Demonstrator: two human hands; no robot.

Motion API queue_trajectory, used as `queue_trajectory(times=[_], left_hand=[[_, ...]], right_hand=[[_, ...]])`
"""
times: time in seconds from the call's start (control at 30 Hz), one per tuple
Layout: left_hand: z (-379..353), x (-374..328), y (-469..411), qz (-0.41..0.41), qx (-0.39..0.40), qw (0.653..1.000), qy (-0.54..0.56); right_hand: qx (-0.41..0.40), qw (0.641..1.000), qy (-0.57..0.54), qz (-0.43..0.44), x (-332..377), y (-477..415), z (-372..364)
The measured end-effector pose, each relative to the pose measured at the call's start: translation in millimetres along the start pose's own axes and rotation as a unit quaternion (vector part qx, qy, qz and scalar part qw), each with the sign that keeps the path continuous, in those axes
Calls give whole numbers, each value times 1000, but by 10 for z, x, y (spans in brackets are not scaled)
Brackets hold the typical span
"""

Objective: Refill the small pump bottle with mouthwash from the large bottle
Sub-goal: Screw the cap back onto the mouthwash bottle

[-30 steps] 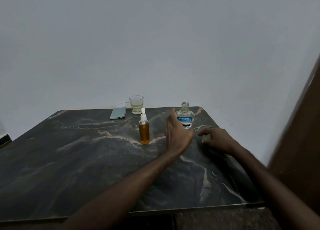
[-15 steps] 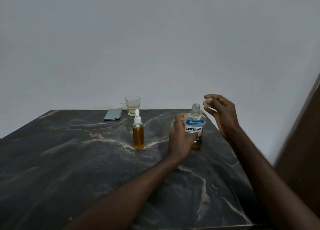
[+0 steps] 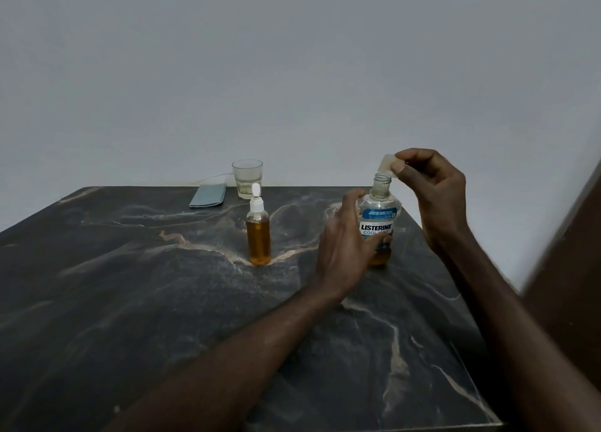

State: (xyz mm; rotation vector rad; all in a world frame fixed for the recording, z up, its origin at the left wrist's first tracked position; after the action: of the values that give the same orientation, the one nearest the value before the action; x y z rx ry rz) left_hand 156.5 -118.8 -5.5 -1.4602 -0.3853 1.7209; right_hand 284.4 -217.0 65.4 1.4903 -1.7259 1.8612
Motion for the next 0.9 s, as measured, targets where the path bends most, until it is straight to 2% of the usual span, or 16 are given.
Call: queue_trajectory(times=[0.37,0.73,0.9], left_hand=[[5,-10,2,6,3,1000,12],[26,-24,9,7,-4,1000,11],[17,-19,1,6,-5,1000,11]], right_hand=[[83,995,46,6,19,84,-76],[81,994,76,-2,-41,84,-83],[106,993,46,-16,-39,91,-108]])
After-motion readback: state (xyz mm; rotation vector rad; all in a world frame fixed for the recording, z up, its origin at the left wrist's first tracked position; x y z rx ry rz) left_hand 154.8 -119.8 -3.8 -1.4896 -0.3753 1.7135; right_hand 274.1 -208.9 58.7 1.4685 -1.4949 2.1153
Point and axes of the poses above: each hand's wrist, its own y-axis away from the middle knuckle, its own z-axis out of the back of the hand, x = y × z, the point moved 6 cm from there along -y, towards the middle knuckle, and after that the axes turned 9 degrees about -x, right-handed, at the moved point
